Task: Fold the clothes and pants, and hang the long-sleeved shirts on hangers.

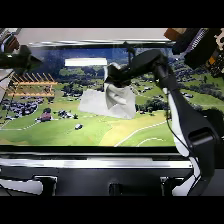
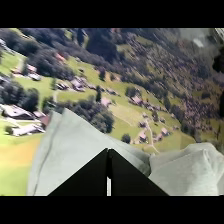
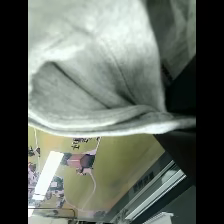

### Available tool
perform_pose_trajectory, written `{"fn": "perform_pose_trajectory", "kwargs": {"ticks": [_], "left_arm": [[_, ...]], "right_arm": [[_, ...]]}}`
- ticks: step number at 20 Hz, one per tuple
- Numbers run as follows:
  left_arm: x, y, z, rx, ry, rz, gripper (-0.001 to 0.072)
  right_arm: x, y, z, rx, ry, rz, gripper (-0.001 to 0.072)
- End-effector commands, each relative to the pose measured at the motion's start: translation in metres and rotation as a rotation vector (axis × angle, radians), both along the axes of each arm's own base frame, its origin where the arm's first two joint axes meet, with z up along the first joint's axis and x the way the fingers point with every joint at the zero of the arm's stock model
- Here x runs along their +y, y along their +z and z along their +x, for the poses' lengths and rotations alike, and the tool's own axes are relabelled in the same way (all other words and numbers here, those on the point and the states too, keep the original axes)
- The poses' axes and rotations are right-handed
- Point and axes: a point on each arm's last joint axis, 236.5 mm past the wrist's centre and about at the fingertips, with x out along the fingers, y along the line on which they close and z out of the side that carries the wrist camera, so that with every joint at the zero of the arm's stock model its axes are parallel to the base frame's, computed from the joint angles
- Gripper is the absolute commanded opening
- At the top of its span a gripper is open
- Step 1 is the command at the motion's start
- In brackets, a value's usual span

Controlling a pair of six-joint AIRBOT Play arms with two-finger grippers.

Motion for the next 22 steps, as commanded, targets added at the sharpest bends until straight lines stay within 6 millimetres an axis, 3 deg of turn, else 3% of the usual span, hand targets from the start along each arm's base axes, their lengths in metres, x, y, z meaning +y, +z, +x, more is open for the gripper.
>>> {"fn": "perform_pose_trajectory", "kwargs": {"ticks": [1,7,8,9,10,11,12,14,15,17,18,20,22], "left_arm": [[0.041,0.004,-0.013,0.009,0.048,0.042,0.0014],[0.038,-0.003,-0.013,0.014,0.023,0.075,0.0015],[0.036,-0.006,-0.014,0.020,0.020,0.073,0.0014],[0.034,-0.008,-0.014,0.023,0.012,0.075,0.0014],[0.033,-0.011,-0.015,0.030,0.009,0.073,0.0014],[0.030,-0.014,-0.015,0.038,0.004,0.070,0.0014],[0.029,-0.017,-0.016,0.045,0.001,0.068,0.0015],[0.025,-0.020,-0.016,0.051,-0.008,0.068,0.0014],[0.023,-0.020,-0.016,0.048,-0.015,0.071,0.0014],[0.023,-0.021,-0.016,0.049,-0.016,0.071,0.0015],[0.023,-0.021,-0.016,0.049,-0.015,0.071,0.0014],[0.023,-0.021,-0.016,0.049,-0.015,0.071,0.0015],[0.023,-0.021,-0.016,0.049,-0.016,0.071,0.0014]], "right_arm": [[0.037,-0.019,0.007,-0.002,-0.033,0.029,0.0052],[0.086,-0.035,0.009,0.004,-0.079,0.102,0.0054],[0.094,-0.038,0.008,0.004,-0.080,0.105,0.0087],[0.102,-0.041,0.007,0.001,-0.086,0.111,0.0182],[0.109,-0.041,0.009,-0.005,-0.106,0.126,0.0359],[0.115,-0.037,0.011,-0.010,-0.130,0.147,0.0449],[0.122,-0.028,0.013,-0.020,-0.148,0.182,0.0460],[0.134,-0.006,0.010,-0.016,-0.159,0.265,0.0581],[0.135,0.004,0.007,-0.021,-0.154,0.281,0.0599],[0.123,0.024,0.006,-0.054,-0.137,0.284,0.0599],[0.107,0.037,0.010,-0.083,-0.128,0.278,0.0601],[0.053,0.056,0.023,-0.116,-0.126,0.229,0.0601],[-0.021,0.059,0.032,-0.123,-0.123,0.132,0.0600]]}}
